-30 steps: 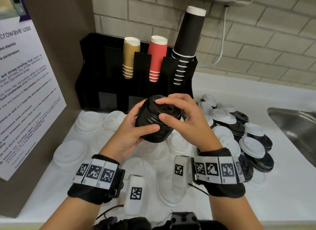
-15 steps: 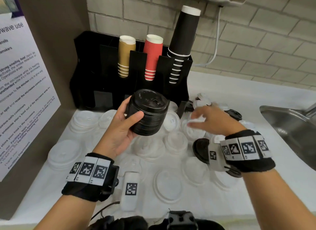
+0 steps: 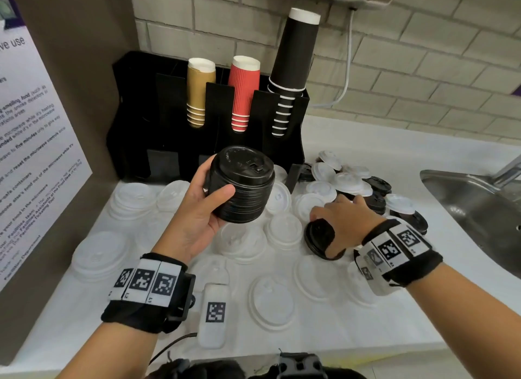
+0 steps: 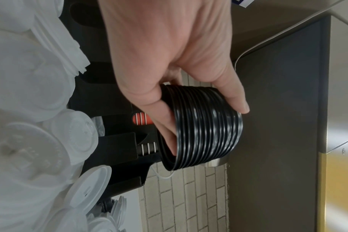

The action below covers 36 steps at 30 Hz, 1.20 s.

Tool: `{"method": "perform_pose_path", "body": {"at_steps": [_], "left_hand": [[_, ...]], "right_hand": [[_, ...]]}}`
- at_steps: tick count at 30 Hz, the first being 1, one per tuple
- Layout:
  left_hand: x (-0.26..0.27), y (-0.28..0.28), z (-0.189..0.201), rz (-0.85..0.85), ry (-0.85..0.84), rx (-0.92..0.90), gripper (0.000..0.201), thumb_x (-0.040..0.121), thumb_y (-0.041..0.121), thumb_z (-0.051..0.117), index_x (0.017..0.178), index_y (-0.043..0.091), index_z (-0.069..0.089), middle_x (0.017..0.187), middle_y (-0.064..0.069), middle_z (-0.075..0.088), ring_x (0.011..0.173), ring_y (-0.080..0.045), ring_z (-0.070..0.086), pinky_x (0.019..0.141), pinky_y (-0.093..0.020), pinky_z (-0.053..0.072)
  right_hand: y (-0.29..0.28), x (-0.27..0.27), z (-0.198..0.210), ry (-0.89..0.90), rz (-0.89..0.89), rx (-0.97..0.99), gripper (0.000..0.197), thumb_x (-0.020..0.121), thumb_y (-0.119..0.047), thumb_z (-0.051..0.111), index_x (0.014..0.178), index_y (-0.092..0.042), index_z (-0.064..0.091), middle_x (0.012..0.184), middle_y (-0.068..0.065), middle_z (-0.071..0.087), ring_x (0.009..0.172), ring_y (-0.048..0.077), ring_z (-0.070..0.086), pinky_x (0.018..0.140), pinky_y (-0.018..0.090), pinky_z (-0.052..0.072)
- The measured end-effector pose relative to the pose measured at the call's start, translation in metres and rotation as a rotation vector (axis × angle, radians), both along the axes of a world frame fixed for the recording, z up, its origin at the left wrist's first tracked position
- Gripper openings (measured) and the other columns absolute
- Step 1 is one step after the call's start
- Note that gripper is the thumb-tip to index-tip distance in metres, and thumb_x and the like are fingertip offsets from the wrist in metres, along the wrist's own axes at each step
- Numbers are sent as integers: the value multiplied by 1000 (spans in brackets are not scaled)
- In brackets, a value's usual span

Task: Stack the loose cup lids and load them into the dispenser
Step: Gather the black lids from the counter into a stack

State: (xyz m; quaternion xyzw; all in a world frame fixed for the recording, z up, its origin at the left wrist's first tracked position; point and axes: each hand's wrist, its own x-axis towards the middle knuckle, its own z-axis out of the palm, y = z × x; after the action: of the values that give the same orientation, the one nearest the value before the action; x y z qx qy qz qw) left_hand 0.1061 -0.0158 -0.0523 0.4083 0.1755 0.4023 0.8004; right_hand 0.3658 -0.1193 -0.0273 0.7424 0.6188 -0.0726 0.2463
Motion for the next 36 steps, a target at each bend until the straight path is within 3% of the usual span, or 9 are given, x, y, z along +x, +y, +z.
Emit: {"method": "perform_pose_path", "body": {"at_steps": [2,5,7,10,12,16,24,30,36], "left_hand": [[0,-1,-2,10,10,5,69,73,14,68,137,27,48,129,-1,61,112,-19,65,79,-30,58],[0,-3,0,-4,15,11,89,62,23,85,141,24,46,127,-1,62,112,-19,65,78,-29,58],[0,-5,1,-3,14,9,100,52,31,94,139,24,47,126,-1,63,112,-19,66,77,-29,58],[0,-6,-1,5,-4,11,70,73,16,73,137,27,48,130,-2,60,111,-18,66,76,-28,57],[0,-7,-2,-6,-3,22,72,71,13,73,137,27,48,130,0,60,110,-16,66,75,-28,57],[1,-11,1,-28,17,51,79,62,23,77,135,27,50,126,0,62,109,-18,66,75,-28,57],[8,-22,3,-80,65,98,75,63,26,78,133,34,51,130,-6,61,116,-24,64,78,-31,57],[15,-24,-1,-98,79,116,63,74,14,70,131,35,51,115,2,70,109,-20,67,78,-29,57],[21,-25,0,-89,69,93,61,75,15,67,131,34,51,118,0,69,111,-21,67,78,-29,57]], "right_hand": [[4,-2,8,118,-28,86,67,65,-53,73,122,-41,38,103,-14,50,109,19,39,93,43,29],[8,-7,24,372,-39,268,67,66,-43,77,122,-41,41,110,-14,52,103,16,46,91,38,39],[9,-11,35,603,-35,407,66,68,-30,81,121,-35,43,108,-13,56,98,6,53,82,21,45],[10,-24,48,847,-51,618,60,73,-17,81,116,-31,42,99,-17,56,87,-17,55,67,1,40],[9,-34,55,1039,-81,732,55,77,-13,79,116,-31,44,102,-11,60,86,-12,61,69,4,45],[4,-54,65,1361,-32,769,54,82,-18,71,126,-37,46,119,6,61,106,15,63,86,36,54],[9,-69,66,1242,107,721,44,85,-16,71,126,-28,60,126,-7,59,117,8,52,85,15,43],[11,-70,73,1197,141,680,37,85,-12,71,119,-25,66,120,-7,62,118,7,54,98,26,45],[8,-67,71,1193,170,719,39,82,-9,73,119,-20,66,115,-13,61,116,6,54,94,18,45]]}}
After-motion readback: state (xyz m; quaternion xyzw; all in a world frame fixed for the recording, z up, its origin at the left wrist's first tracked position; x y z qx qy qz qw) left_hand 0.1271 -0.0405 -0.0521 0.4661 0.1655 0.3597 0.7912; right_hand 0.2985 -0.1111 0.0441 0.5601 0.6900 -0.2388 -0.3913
